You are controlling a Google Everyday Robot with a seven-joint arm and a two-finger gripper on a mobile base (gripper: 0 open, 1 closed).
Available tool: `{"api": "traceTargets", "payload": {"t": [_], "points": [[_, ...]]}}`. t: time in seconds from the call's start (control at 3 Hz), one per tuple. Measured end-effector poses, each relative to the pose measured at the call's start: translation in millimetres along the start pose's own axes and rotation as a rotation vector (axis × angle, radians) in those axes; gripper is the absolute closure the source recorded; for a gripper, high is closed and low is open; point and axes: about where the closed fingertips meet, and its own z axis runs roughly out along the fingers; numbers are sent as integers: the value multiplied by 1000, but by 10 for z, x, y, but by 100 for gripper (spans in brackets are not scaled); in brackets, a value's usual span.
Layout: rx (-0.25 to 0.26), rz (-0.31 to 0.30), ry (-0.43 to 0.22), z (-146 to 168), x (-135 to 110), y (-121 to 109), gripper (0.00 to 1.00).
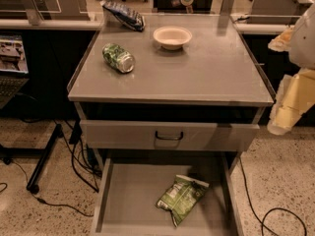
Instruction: Pick green jalapeno chip bag from middle drawer and place on counter
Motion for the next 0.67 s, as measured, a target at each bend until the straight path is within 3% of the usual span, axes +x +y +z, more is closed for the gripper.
{"api": "traceTargets", "payload": {"t": [0.67], "points": [[59, 162, -86, 214, 186, 118, 0]]}}
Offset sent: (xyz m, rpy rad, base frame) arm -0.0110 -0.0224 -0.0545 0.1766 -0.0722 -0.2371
